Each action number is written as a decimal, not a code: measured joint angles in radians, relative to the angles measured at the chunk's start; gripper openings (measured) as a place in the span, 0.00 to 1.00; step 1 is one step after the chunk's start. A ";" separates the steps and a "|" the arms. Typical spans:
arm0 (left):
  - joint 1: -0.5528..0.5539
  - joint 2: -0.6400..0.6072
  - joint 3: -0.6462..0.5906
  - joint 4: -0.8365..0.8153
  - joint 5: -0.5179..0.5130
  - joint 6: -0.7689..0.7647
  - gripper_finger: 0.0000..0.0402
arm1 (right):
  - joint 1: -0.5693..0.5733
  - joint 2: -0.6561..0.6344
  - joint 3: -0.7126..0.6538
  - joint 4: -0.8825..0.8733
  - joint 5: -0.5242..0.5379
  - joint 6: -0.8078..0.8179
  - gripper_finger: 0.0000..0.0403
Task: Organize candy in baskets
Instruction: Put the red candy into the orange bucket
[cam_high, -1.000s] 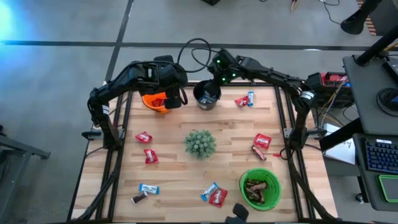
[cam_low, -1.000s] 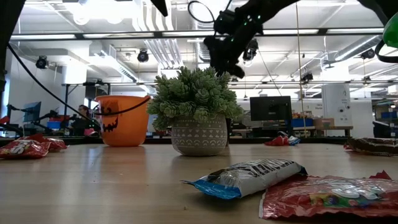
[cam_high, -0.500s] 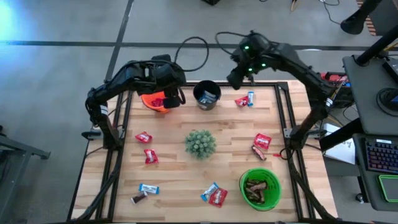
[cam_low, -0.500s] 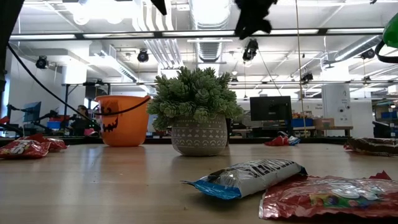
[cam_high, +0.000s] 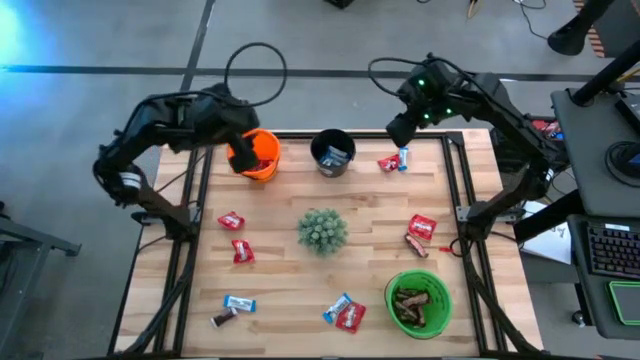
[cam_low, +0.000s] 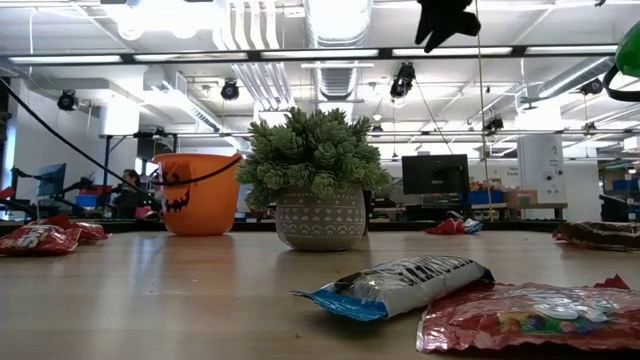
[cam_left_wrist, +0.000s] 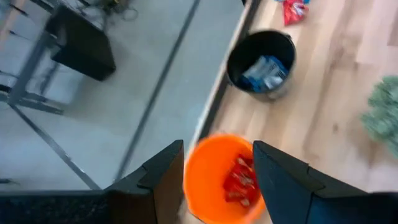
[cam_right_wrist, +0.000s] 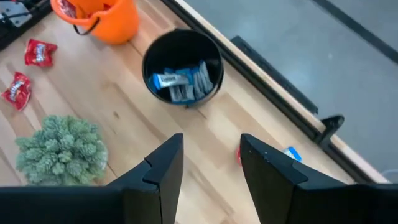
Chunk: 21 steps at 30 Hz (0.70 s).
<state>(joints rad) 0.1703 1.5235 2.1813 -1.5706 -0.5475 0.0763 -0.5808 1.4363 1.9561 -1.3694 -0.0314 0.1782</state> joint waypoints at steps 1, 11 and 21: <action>0.000 -0.021 -0.032 0.000 0.016 -0.013 0.43 | 0.000 -0.002 -0.007 -0.001 0.001 0.006 0.37; -0.001 -0.219 -0.373 0.000 0.134 -0.183 0.43 | 0.000 0.000 -0.101 -0.003 0.005 0.035 0.37; -0.002 -0.315 -0.651 -0.001 0.260 -0.356 0.43 | 0.000 0.000 -0.117 0.024 0.006 0.050 0.37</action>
<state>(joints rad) 0.1688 1.2085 1.5301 -1.5712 -0.2871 -0.2798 -0.5804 1.4359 1.8387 -1.3456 -0.0257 0.2283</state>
